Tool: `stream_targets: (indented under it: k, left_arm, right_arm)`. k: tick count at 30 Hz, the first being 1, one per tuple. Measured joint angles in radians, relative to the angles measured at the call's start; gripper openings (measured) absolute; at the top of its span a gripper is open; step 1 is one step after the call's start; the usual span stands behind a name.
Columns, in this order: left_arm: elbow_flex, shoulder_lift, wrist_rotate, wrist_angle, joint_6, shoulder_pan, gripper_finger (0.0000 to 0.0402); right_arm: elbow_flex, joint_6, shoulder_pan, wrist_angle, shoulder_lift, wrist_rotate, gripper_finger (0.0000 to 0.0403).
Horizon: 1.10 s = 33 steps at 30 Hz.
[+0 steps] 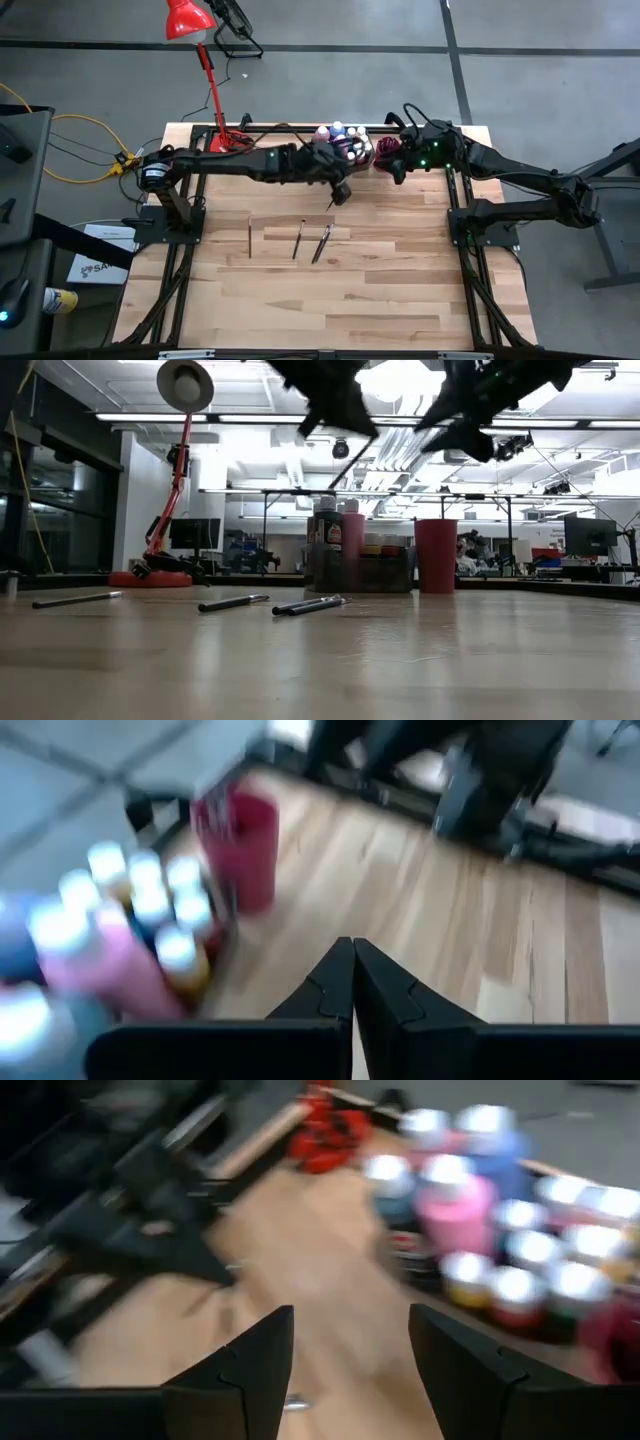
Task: Pick & Place Paint Supplies
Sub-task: Put the black paintbrush into the red cup
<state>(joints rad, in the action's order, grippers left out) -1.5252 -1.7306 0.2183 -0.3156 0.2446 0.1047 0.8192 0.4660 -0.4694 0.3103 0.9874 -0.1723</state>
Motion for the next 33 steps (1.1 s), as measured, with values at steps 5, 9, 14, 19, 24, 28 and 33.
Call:
stream_targets:
  k: [5,9,14,19,24,28,33]
  left_arm:
    - [-0.139,0.0,0.011,0.012,-0.156,0.0,0.0]
    - [-0.208,0.001,0.013,0.009,-0.22,0.001,0.0]
    - [-0.243,0.001,0.013,0.015,-0.258,0.001,0.0]
    - [-0.246,0.001,0.012,0.038,-0.264,0.001,0.0]
    - [-0.246,0.001,0.012,0.038,-0.265,0.001,0.0]
    - [-0.246,0.001,0.001,0.037,-0.265,0.001,0.0]
    - [-0.246,0.001,0.0,0.036,-0.266,0.001,0.0]
  right_arm:
    - [0.0,-0.018,0.002,-0.139,0.0,-0.236,0.0193]
    - [0.0,-0.032,0.032,-0.226,0.0,-0.244,0.0193]
    - [0.0,-0.07,0.086,-0.344,0.0,-0.183,0.0193]
    - [0.0,-0.107,0.155,-0.452,0.038,-0.049,0.0193]
    - [0.0,-0.131,0.191,-0.505,0.088,0.025,0.0193]
    - [0.0,-0.131,0.203,-0.539,0.113,0.049,0.0181]
    - [0.0,-0.131,0.201,-0.529,0.114,0.052,0.0102]
